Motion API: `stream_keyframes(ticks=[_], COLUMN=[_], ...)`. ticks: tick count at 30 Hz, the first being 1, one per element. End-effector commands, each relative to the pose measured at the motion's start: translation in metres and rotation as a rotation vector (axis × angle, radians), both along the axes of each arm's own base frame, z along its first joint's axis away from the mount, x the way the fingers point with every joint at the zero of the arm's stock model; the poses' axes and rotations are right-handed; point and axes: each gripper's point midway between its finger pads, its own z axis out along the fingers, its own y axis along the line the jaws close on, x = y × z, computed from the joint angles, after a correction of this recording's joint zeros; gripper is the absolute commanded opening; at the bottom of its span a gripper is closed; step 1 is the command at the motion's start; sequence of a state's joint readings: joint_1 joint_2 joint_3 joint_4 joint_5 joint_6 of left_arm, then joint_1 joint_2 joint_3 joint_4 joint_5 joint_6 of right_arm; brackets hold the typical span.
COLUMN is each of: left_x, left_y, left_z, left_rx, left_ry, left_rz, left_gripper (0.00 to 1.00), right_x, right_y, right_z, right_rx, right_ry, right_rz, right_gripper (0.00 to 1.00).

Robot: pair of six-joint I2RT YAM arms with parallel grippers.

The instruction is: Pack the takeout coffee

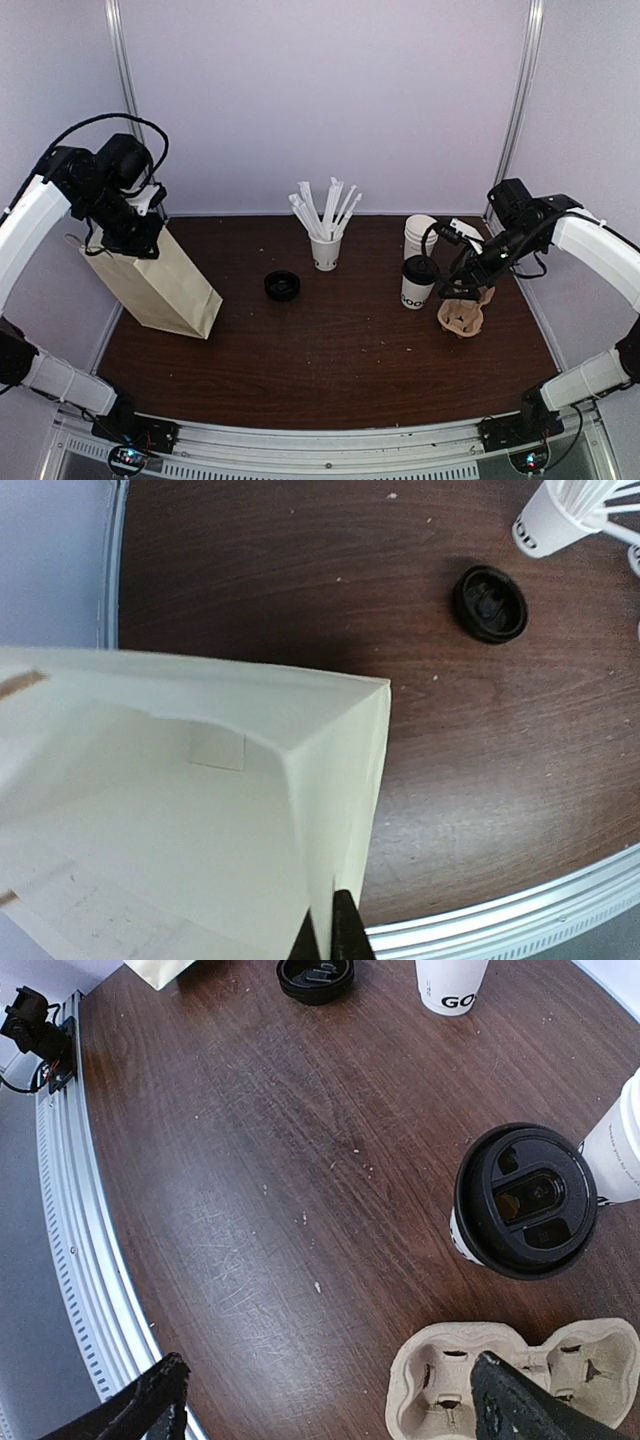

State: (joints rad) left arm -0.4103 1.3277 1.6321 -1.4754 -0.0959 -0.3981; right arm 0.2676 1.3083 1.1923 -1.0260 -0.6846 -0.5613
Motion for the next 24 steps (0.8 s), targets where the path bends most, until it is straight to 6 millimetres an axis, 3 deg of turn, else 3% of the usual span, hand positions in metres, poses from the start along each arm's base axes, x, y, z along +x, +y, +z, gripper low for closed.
stream_keyframes(ticks=[1,7,16,21,24], left_x=[-0.005,-0.007,-0.020,-0.021,-0.014], left_y=[-0.053,-0.135,-0.256,-0.305,-0.327], left_z=[0.034,0.042,0.017,0.003,0.009], left_rx=[-0.271,-0.253,-0.299,-0.332,-0.368], left_ry=[-0.082,-0.096,-0.039,-0.002,-0.018], left_rz=[-0.004,-0.101,-0.208,-0.268,-0.318], left_gripper=[0.00,0.00,0.00,0.00,0.02], right_x=[0.007,0.010,0.002,-0.006,-0.009], right_y=[0.001,0.005,0.006,0.004,0.004], right_z=[0.023,0.027,0.031,0.027,0.022], right_rx=[0.036,0.051,0.050,0.039,0.037], right_ry=[-0.063,-0.043,-0.022,-0.008,-0.002], right_rz=[-0.013,-0.004,0.033,0.056,0.063], right_gripper=[0.98,0.97,0.98,0.97,0.98])
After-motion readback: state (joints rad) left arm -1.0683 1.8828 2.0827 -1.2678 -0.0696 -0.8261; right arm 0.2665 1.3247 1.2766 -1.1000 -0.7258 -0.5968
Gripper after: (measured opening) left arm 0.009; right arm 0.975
